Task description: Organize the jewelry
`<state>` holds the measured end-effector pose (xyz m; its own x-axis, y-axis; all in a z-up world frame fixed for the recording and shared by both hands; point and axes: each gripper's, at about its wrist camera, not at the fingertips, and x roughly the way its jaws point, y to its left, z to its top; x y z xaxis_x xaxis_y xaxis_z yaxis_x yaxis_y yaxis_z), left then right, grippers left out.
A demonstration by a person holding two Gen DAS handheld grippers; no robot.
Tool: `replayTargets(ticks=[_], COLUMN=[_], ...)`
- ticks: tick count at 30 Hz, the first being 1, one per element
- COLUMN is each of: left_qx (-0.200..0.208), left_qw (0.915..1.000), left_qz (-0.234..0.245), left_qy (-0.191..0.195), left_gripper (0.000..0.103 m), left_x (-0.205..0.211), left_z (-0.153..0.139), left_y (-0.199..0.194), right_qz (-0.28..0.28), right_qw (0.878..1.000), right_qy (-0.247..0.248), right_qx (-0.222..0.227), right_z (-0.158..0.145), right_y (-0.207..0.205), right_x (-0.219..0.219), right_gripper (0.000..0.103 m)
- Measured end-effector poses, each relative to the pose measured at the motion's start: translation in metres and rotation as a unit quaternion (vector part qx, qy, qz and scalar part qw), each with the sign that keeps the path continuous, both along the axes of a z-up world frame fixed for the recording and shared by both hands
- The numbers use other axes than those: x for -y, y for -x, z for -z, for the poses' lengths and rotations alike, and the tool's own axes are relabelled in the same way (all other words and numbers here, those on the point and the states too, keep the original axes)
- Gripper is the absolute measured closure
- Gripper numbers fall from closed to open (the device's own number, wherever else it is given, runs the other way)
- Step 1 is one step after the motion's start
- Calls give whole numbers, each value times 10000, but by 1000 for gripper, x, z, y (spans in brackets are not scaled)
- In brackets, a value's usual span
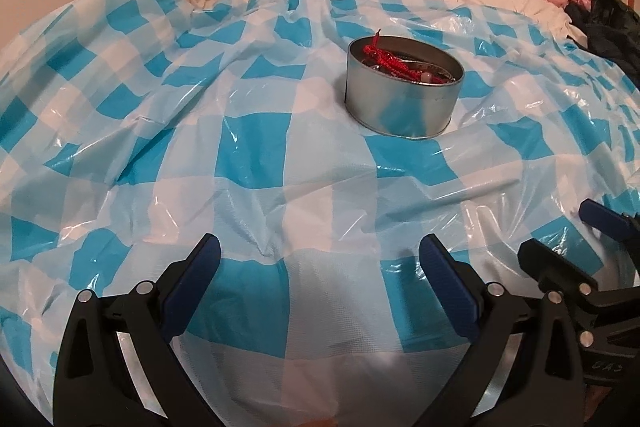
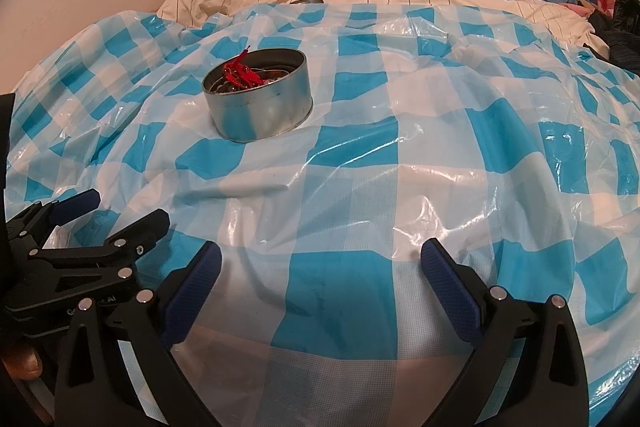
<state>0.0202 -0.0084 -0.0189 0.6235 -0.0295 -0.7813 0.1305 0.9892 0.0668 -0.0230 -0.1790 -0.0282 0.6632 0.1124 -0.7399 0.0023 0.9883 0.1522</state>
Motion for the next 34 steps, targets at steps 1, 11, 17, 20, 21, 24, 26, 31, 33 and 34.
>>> replayTargets(ticks=[1, 11, 17, 20, 21, 24, 26, 31, 33, 34], left_qx=[-1, -164, 304, 324, 215, -112, -247, -241, -263, -266], left_qw=[10000, 9997, 9985, 9984, 9986, 9979, 9978, 9988, 9986, 9986], left_qz=[1, -131, -174, -174, -163, -119, -104, -103, -97, -98], left_qy=[35, 161, 428, 436, 459, 621, 606, 419, 443, 447], left_gripper=[8, 7, 8, 8, 8, 8, 8, 8, 8, 8], left_x=[0, -4, -11, -10, -10, -13, -11, -6, -5, -5], left_z=[0, 4, -7, -8, -6, 1, 5, 8, 8, 8], left_y=[0, -3, 8, 8, 6, -1, -4, -2, -2, -2], right_qz=[1, 0, 0, 4, 2, 1, 1, 1, -1, -1], right_qw=[10000, 10000, 10000, 10000, 10000, 10000, 10000, 10000, 10000, 10000], right_qy=[-1, 1, -20, -15, -16, -13, -21, -21, -15, -15], right_qx=[2, -5, -8, -14, -9, -12, -11, -13, -12, -13], right_z=[0, 0, 0, 1, 1, 1, 1, 1, 1, 1], right_y=[0, 0, -1, 0, 0, -1, -1, -1, 0, 0], right_x=[0, 0, 0, 0, 0, 0, 0, 0, 0, 0], right_gripper=[7, 7, 7, 7, 7, 7, 7, 7, 7, 7])
